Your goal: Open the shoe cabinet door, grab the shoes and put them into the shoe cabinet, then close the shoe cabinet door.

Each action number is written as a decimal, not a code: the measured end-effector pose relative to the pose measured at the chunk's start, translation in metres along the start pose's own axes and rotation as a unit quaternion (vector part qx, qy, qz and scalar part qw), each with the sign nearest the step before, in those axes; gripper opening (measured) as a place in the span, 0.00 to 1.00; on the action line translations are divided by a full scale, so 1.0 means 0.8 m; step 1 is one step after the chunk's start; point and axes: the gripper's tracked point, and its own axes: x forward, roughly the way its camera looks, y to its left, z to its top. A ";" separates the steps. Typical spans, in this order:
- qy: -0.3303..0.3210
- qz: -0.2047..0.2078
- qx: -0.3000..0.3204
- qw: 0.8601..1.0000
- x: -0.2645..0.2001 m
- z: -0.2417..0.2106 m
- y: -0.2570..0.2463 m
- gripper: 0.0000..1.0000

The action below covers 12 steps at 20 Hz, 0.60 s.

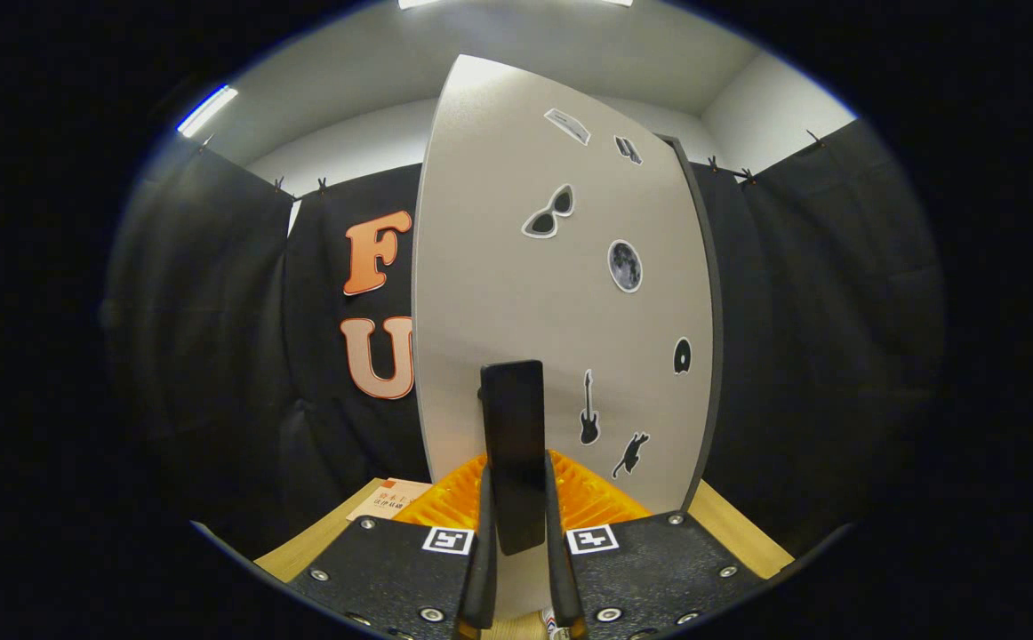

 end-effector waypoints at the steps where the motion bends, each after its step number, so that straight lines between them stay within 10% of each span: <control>1: 0.002 -0.002 -0.001 1.000 -0.007 -0.001 -0.007 0.24; 12: 0.002 -0.073 -0.015 0.997 -0.081 0.006 -0.104 0.23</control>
